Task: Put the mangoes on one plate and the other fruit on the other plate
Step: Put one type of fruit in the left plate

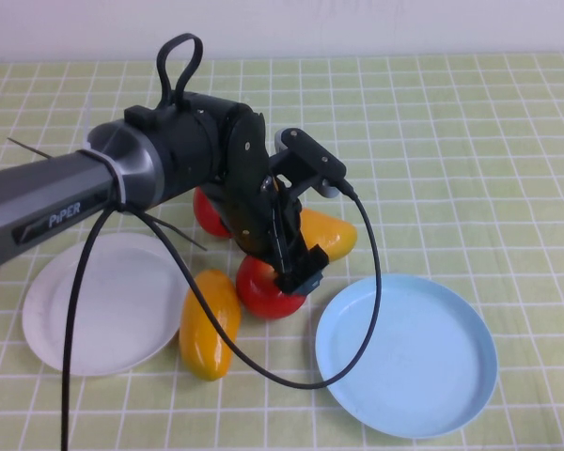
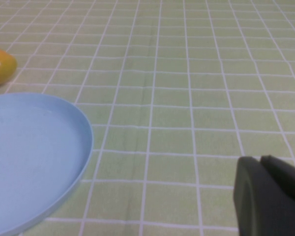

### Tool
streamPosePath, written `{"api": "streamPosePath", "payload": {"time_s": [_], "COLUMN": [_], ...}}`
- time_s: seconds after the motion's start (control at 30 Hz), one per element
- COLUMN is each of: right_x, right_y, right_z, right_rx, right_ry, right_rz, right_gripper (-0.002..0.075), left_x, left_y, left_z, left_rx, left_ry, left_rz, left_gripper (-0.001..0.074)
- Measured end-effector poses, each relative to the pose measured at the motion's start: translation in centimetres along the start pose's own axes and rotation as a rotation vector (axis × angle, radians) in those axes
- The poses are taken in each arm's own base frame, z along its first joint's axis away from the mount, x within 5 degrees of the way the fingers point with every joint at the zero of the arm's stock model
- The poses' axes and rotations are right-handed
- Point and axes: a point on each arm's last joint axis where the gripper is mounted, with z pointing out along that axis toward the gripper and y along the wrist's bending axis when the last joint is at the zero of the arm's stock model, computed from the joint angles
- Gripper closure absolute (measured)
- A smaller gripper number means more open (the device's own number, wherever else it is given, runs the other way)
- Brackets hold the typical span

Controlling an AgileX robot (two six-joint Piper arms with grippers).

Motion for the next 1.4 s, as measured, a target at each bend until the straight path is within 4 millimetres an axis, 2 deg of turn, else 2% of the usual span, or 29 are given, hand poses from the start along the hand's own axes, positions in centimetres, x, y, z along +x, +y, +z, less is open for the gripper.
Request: {"api": "streamPosePath", "payload": {"time_s": [0.2,0.37,0.67,0.77,0.9,1.0,1.1,1.23,1.4], "right_x": [0.0,0.0,0.0,0.0,0.0,0.0,0.0,0.0,0.0], "right_y": [0.0,0.0,0.0,0.0,0.0,0.0,0.0,0.0,0.0], "right_z": [0.0,0.0,0.0,0.0,0.0,0.0,0.0,0.0,0.0], "right_rx": [0.0,0.0,0.0,0.0,0.0,0.0,0.0,0.0,0.0], "right_ry": [0.0,0.0,0.0,0.0,0.0,0.0,0.0,0.0,0.0], "right_rz": [0.0,0.0,0.0,0.0,0.0,0.0,0.0,0.0,0.0], "right_gripper": [0.0742,0.0743,0.0742,0.0742,0.0742,0.0742,0.0742,0.0742,0.0743], "left_x": [0.0,0.1,0.2,-0.5,-1.8,-2.0,-1.0,0.9,4.5], "left_y": [0.0,0.0,-0.1,0.0,0.1,0.2,0.5,2.2,4.6], "left_z": [0.0,0.0,-0.6,-2.5,-6.8,-9.5,-10.5,-10.4,-10.1], "left_rx": [-0.002,-0.001,0.005,-0.009,-0.05,-0.087,-0.099,-0.101,-0.124], "left_ry": [0.008,0.019,0.032,-0.005,-0.105,-0.117,-0.038,0.064,0.143], "left_rz": [-0.011,-0.01,-0.009,-0.003,0.01,0.029,-0.008,-0.158,-0.295], "left_gripper": [0.0071,0.016,0.0161,0.0161,0.0161,0.0162,0.0162,0.0162,0.0162]}}
